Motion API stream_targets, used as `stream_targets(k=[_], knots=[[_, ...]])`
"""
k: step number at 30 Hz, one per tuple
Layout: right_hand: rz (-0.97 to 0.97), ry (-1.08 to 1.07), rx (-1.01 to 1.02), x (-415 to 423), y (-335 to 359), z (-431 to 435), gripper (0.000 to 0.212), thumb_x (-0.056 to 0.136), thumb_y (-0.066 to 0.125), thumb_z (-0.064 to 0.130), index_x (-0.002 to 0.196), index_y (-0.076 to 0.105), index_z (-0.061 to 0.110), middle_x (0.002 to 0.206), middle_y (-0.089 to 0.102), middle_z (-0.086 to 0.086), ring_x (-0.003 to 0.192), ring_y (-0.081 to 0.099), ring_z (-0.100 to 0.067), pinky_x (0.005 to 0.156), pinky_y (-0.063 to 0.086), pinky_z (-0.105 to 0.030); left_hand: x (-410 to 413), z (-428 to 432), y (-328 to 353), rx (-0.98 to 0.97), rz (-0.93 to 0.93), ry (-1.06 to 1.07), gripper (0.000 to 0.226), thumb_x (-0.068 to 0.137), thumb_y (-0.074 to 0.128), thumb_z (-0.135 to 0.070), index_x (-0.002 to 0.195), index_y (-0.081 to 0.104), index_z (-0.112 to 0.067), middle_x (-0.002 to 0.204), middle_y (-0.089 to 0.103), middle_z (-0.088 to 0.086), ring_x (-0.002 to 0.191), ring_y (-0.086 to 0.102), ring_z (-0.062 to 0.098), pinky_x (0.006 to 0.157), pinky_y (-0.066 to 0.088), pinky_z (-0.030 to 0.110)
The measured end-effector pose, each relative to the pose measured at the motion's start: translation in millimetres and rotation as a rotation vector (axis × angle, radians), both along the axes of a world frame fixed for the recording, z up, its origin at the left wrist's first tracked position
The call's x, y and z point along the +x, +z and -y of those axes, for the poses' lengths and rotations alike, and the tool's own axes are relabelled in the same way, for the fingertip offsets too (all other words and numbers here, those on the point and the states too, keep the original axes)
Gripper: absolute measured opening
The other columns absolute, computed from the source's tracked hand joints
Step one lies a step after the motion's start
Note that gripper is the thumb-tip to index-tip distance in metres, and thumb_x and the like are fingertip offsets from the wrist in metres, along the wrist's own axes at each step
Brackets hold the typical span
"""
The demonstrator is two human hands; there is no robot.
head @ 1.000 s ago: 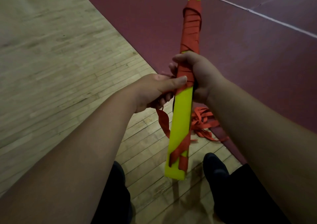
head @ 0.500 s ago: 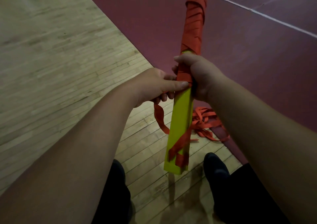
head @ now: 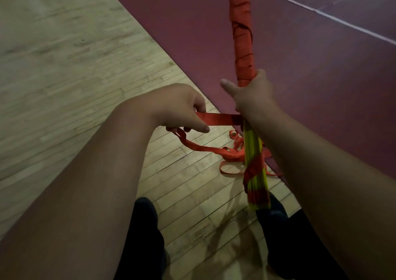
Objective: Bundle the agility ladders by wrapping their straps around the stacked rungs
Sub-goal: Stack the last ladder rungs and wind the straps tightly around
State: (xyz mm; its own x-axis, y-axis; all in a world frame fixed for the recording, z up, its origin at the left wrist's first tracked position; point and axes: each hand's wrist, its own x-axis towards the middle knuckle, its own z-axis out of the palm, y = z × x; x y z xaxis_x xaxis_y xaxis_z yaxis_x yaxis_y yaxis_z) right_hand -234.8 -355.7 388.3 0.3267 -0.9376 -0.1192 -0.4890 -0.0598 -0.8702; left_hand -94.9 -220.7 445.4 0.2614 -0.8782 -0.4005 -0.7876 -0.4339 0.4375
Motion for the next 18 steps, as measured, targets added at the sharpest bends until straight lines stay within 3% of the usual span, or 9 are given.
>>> stream_targets(k=[3, 5, 8, 10, 18], knots=[[0.059, 0.002, 0.146, 5.4, 6.9, 0.8, 0.065, 0.086, 0.056, 0.081, 0.123, 0.052, 0.027, 0.106, 0.069, -0.003, 0.089, 0.074, -0.026, 0.082, 0.065, -0.052, 1.2, -2.6, 0.9, -0.019, 0.030, -0.003, 0.008, 0.094, 0.083, -0.035, 0.097, 0.077, -0.029, 0.074, 0.078, -0.002, 0.059, 0.069, 0.014, 0.050, 0.053, 0.025], [0.139, -0.011, 0.286, 8.5, 9.9, 5.9, 0.061, 0.088, 0.049, 0.070, 0.129, 0.052, 0.025, 0.109, 0.068, -0.006, 0.097, 0.073, -0.030, 0.090, 0.063, -0.057, 4.8, -6.6, 1.2, -0.045, -0.065, 0.025, 0.005, 0.096, 0.080, -0.034, 0.097, 0.079, -0.029, 0.075, 0.077, -0.001, 0.061, 0.060, 0.017, 0.052, 0.047, 0.030], [0.191, 0.020, 0.382, 6.7, 13.4, 5.0, 0.043, 0.098, 0.061, 0.047, 0.133, 0.048, 0.025, 0.112, 0.066, -0.006, 0.103, 0.072, -0.030, 0.083, 0.065, -0.050, 13.0, -12.2, 3.5, -0.081, -0.148, 0.063, 0.007, 0.096, 0.080, -0.036, 0.099, 0.081, -0.030, 0.072, 0.075, 0.000, 0.064, 0.054, 0.019, 0.053, 0.043, 0.032], [0.191, 0.054, 0.374, 5.5, 8.4, 6.8, 0.049, 0.099, 0.071, 0.043, 0.134, 0.043, 0.024, 0.116, 0.065, -0.005, 0.100, 0.072, -0.027, 0.070, 0.064, -0.044, 15.3, -14.0, 5.6, -0.089, -0.173, 0.066, 0.007, 0.096, 0.080, -0.036, 0.099, 0.082, -0.030, 0.069, 0.072, 0.000, 0.064, 0.052, 0.021, 0.053, 0.041, 0.032], [0.319, 0.050, 0.311, 7.3, 3.2, -0.8, 0.080, 0.079, 0.093, 0.049, 0.136, 0.045, 0.022, 0.119, 0.063, -0.003, 0.101, 0.070, -0.023, 0.079, 0.063, -0.043, 14.5, -15.7, 8.7, -0.138, -0.175, 0.093, 0.005, 0.097, 0.078, -0.036, 0.096, 0.081, -0.032, 0.064, 0.066, -0.002, 0.064, 0.055, 0.018, 0.062, 0.046, 0.038]])
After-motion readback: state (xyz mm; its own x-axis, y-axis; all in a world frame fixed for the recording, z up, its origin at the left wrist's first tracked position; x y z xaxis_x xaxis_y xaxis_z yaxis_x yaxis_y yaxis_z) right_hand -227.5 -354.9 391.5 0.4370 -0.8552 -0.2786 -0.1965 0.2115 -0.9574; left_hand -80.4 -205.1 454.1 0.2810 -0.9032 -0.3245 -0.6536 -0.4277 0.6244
